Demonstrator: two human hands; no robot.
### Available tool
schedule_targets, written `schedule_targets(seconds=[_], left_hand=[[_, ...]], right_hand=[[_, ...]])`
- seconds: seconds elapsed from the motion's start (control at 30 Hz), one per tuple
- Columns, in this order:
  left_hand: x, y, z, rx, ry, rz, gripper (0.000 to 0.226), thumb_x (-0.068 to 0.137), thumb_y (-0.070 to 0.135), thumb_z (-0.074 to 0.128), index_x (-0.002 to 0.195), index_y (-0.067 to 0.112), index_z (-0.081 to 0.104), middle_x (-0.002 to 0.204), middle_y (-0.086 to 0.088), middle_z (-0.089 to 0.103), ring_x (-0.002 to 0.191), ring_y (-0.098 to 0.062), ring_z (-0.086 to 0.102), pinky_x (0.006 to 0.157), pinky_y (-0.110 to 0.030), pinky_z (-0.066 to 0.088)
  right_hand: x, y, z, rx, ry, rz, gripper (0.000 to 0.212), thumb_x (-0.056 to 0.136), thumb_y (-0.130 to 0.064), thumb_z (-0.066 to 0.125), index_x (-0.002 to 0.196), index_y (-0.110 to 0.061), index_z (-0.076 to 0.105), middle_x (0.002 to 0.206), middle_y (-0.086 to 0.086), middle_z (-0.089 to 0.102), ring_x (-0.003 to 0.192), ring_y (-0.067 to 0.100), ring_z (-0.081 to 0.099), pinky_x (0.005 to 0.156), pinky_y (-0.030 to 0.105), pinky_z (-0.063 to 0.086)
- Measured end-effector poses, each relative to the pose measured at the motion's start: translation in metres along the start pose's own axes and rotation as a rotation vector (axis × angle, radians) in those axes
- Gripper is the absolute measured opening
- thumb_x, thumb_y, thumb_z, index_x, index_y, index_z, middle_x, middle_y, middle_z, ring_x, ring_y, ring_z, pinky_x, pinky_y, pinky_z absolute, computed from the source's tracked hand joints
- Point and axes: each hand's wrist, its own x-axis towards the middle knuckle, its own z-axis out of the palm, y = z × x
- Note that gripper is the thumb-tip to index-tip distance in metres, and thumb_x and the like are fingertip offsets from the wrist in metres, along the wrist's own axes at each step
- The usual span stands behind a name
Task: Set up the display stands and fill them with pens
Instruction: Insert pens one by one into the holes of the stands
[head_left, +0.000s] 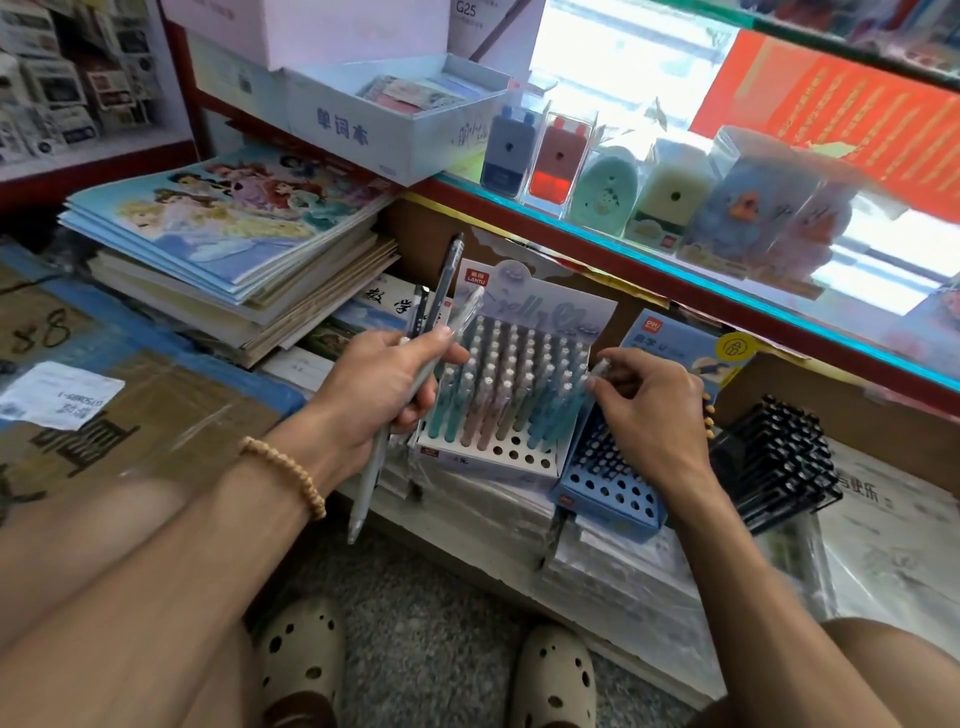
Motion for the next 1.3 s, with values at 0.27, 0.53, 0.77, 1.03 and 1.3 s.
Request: schedule_targets(seconds=[0.27, 0.53, 0.77, 1.03, 1.3], left_hand=[[0.003, -0.002, 0.001, 0.013, -0.024, -0.001, 0.032, 0.100, 0.033, 0.051, 0.101, 0.008, 0.071, 0.053, 0.003, 0.050, 0.040, -0.007, 0.039, 0.039, -0.016, 0.033], [0.001, -0.010, 0.010, -0.001, -0.226, -0.024, 0.037, 0.098, 0.037, 0.051, 0.106, 0.008, 0.072, 0.054, 0.001, 0.052, 0.041, -0.009, 0.039, 0.038, -0.016, 0.032], [-0.002, -0.013, 0.014, 0.016, -0.267, -0.005, 0.037, 0.095, 0.039, 0.052, 0.106, 0.010, 0.072, 0.052, 0.001, 0.050, 0.040, -0.009, 0.038, 0.039, -0.018, 0.030], [0.001, -0.011, 0.019, 0.097, -0.233, -0.001, 0.036, 0.097, 0.038, 0.051, 0.106, 0.008, 0.070, 0.051, 0.003, 0.052, 0.039, -0.008, 0.040, 0.038, -0.016, 0.031], [0.005, -0.012, 0.000, 0.103, 0.007, -0.030, 0.034, 0.100, 0.038, 0.051, 0.102, 0.011, 0.071, 0.054, 0.002, 0.050, 0.041, -0.007, 0.039, 0.040, -0.017, 0.033]], right_hand=[[0.003, 0.004, 0.006, -0.175, -0.130, 0.023, 0.027, 0.088, -0.017, 0.074, 0.115, -0.015, 0.071, 0.097, 0.000, 0.075, 0.088, 0.014, 0.068, 0.086, 0.039, 0.058], [0.004, 0.003, 0.012, -0.371, -0.232, 0.024, 0.019, 0.086, -0.026, 0.074, 0.098, -0.021, 0.059, 0.088, -0.002, 0.069, 0.086, 0.021, 0.066, 0.075, 0.045, 0.057], [0.003, -0.039, -0.013, 0.375, -0.195, 0.148, 0.021, 0.093, -0.036, 0.066, 0.095, -0.016, 0.070, 0.082, -0.001, 0.072, 0.069, 0.005, 0.066, 0.062, 0.016, 0.053], [0.004, -0.047, -0.020, 1.076, -0.307, 0.517, 0.003, 0.090, -0.003, 0.064, 0.090, -0.004, 0.067, 0.080, 0.009, 0.071, 0.067, 0.015, 0.067, 0.059, 0.021, 0.057], [0.014, -0.025, -0.025, 0.631, -0.006, 0.273, 0.023, 0.090, -0.007, 0.069, 0.108, -0.018, 0.060, 0.087, 0.013, 0.072, 0.076, 0.021, 0.072, 0.066, 0.026, 0.058]])
